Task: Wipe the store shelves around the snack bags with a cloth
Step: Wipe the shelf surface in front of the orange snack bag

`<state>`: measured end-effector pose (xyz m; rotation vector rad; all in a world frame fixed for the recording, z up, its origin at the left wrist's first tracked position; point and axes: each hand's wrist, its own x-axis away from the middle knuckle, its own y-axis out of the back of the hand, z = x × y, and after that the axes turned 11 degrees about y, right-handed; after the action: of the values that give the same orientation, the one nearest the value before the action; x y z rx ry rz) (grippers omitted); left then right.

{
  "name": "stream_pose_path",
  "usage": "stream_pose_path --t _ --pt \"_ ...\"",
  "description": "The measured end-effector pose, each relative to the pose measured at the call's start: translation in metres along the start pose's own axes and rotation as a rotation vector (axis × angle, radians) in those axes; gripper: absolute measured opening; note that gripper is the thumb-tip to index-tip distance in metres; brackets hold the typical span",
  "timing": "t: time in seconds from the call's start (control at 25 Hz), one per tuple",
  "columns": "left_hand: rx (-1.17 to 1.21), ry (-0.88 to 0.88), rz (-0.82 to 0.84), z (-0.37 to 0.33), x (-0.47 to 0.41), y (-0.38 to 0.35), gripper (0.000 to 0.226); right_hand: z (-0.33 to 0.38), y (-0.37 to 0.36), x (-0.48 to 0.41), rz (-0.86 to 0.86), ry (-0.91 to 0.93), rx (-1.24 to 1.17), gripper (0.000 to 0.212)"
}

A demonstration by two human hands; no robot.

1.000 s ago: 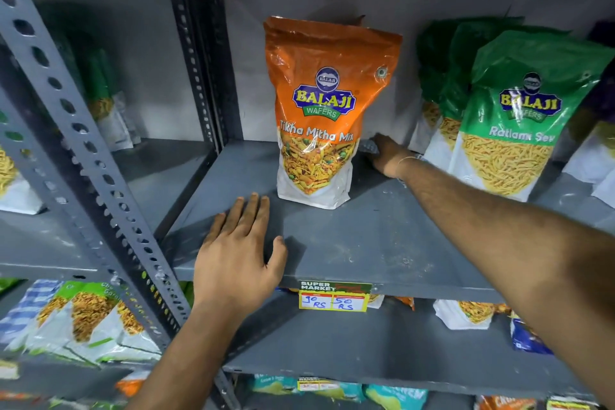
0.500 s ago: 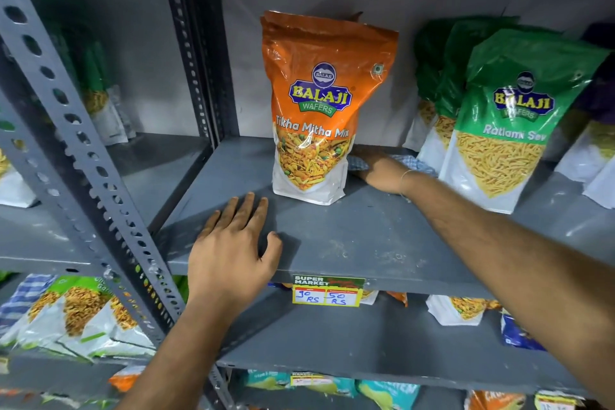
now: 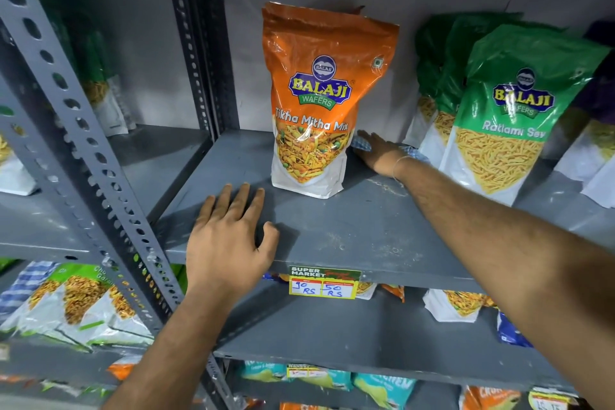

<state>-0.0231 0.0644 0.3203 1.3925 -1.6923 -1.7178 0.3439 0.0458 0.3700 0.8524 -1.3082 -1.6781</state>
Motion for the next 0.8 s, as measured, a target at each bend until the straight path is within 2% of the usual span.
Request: stream_pose_path --t 0.2,0.4,0.52,0.6,0.8 --pt "0.006 0.009 -0.017 0.000 0.001 0.000 0.066 0.007 0.005 -0.003 0.062 0.066 -0.116 0.053" --pt "0.032 0.003 -0.020 0.000 0.003 -0.001 0.065 0.012 -0.004 0.075 0.061 0.139 -0.264 0.046" --pt "0.050 0.013 -0.030 0.000 0.004 0.000 0.063 0.013 0.001 0.107 0.051 0.233 -0.283 0.052" --pt "0.059 0.013 -0.023 0.000 0.004 0.001 0.063 0.017 0.006 0.101 0.031 0.189 -0.287 0.051" --pt "0.051 0.012 -0.010 0.001 0.004 0.001 0.063 0.025 0.012 0.064 0.015 -0.086 -0.252 0.048"
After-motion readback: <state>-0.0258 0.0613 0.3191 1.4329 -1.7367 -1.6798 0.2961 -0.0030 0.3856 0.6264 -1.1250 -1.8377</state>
